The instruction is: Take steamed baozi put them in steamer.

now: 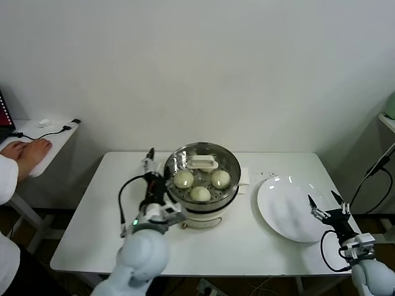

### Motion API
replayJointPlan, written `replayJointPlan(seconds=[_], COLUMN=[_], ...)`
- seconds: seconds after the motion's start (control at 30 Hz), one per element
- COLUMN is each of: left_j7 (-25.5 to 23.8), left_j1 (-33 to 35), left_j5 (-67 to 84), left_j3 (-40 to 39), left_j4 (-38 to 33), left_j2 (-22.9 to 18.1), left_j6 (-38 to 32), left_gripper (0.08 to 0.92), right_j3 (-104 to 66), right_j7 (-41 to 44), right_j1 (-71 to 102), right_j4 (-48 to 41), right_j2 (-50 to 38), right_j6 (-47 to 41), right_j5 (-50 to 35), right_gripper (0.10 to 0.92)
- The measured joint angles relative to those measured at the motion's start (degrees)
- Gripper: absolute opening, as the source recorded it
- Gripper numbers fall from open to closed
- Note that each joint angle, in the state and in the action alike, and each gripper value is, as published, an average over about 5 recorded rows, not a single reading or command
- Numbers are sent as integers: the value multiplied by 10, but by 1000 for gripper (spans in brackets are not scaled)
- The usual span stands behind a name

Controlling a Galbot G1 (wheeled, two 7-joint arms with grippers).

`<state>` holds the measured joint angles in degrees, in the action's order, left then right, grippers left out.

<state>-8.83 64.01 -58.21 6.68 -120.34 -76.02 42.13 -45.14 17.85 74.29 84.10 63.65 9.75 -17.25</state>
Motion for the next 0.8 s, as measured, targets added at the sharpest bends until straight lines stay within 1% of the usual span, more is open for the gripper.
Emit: replayJointPlan(seconds=[0.1,0.17,0.37,0.5,0.6,0.8], left_j7=[30,46,78,90,92,89], left_j1=[35,60,123,157,176,195], left_j5=[89,149,315,404,456,523], left_j3=[54,88,179,219,244,279], left_j4=[-11,-14,-1,16,31,56], left_j2=[-2,-7,-27,-36,-46,-66], left_j6=[-13,-36,-164,-247,-298,-366], left_gripper=[823,823,823,823,823,823], right_j3=[-1,-1,-2,-3,-4,-2], right_j7=[-3,-4,-8,-8,-10,-14], right_j1=[3,4,9,15,20,23], right_j4=[11,18,34,45,53,61], right_j2=[3,4,8,12,15,22], right_j6=[-5,-8,-13,-15,-18,-27], right_j5=[-5,-8,-14,-18,-21,-26], right_gripper=[823,823,823,823,823,823])
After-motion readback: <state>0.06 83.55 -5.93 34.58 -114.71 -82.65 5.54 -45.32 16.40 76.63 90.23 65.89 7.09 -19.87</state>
